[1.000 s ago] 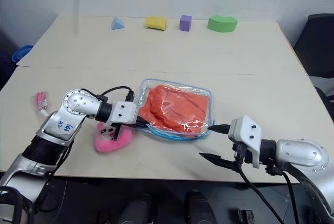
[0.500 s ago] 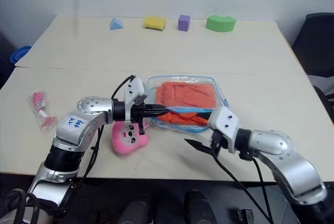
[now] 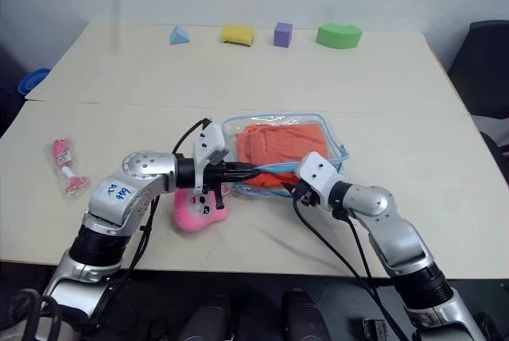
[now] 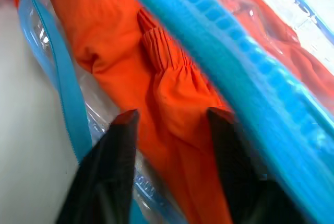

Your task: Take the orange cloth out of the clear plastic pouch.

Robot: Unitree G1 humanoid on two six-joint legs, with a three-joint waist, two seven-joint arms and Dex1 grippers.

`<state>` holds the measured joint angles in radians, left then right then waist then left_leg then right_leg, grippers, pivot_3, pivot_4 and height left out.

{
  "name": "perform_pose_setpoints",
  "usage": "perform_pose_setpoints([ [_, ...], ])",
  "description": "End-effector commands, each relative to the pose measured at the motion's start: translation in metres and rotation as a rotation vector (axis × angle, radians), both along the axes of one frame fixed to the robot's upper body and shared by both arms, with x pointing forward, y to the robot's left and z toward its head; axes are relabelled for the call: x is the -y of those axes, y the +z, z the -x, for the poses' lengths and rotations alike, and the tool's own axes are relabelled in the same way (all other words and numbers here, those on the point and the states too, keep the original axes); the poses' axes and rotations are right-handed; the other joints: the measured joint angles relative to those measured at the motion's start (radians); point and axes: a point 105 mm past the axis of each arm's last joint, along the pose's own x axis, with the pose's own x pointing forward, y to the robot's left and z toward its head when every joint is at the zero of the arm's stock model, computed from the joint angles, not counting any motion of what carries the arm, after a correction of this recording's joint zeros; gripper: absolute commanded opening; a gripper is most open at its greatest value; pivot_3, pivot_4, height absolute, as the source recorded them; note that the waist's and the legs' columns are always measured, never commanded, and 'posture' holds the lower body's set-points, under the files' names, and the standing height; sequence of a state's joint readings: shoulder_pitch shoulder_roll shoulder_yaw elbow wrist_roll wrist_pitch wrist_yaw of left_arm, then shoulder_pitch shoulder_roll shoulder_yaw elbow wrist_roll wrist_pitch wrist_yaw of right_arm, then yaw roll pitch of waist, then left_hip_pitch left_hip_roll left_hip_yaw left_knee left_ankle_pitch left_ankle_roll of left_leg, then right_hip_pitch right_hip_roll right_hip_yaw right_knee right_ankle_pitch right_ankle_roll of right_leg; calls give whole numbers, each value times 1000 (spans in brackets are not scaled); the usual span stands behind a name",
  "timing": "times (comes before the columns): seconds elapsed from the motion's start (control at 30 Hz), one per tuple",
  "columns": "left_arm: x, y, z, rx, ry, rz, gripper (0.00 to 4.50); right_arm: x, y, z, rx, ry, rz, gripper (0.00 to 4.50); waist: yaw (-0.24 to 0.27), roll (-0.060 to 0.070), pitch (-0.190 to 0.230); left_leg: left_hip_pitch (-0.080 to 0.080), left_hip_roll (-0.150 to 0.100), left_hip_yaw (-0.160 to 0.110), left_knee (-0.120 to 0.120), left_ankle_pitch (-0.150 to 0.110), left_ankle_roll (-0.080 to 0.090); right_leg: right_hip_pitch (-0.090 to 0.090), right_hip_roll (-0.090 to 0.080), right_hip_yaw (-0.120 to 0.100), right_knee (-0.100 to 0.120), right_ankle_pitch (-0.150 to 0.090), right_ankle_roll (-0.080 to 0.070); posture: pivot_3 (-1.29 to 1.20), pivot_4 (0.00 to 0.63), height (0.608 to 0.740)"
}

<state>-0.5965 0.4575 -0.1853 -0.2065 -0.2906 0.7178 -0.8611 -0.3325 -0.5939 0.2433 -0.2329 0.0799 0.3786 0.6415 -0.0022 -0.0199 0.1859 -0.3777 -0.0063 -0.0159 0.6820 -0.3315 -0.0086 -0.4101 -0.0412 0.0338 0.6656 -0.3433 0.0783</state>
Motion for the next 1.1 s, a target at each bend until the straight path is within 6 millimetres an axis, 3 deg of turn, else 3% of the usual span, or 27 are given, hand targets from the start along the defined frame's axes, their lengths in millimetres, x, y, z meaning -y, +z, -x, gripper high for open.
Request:
perform_pose_setpoints([
  [0.03, 6, 13, 5, 51, -32, 31, 0, -2, 3, 1, 73, 48, 75, 2219, 0, 0, 0, 0, 0, 0, 0, 0, 0, 0, 0, 0, 0, 0, 0, 0, 150, 740],
  [0.3, 4, 18, -3, 77, -18, 30, 0, -1, 4, 3, 137, 100, 178, 2219, 1, 0, 0, 0, 0, 0, 0, 0, 0, 0, 0, 0, 0, 0, 0, 0, 150, 740],
  [0.43, 6, 24, -4, 86, -26, 43, 0, 4, -7, -8, 222, 81, 355, 2219, 0, 0, 0, 0, 0, 0, 0, 0, 0, 0, 0, 0, 0, 0, 0, 0, 150, 740],
  [0.77, 10, 28, -1, 91, -47, 54, 0, 14, -19, -33, 249, -14, 487, 2219, 0, 0, 0, 0, 0, 0, 1, 0, -1, 0, 0, 0, 1, 0, 0, 0, 150, 740],
  [0.87, 10, 28, -1, 88, -42, 58, 0, 12, -20, -35, 230, -26, 452, 1653, -1, 0, 0, 1, 0, 0, 1, 1, -1, 1, 0, 0, 1, 0, 0, 0, 150, 740],
  [1.03, 8, 27, -3, 73, -24, 67, 0, 7, -18, -31, 224, 0, 429, 33, -1, 0, 0, 2, 0, 0, 1, 1, -1, 1, 0, 0, 2, 0, 0, 0, 150, 740],
  [1.1, 8, 28, -5, 60, -12, 80, 0, 7, -20, -28, 220, 12, 430, 33, 0, 0, 0, 2, 0, 0, 1, 1, -1, 1, 0, 0, 2, 0, 0, 0, 150, 740],
])
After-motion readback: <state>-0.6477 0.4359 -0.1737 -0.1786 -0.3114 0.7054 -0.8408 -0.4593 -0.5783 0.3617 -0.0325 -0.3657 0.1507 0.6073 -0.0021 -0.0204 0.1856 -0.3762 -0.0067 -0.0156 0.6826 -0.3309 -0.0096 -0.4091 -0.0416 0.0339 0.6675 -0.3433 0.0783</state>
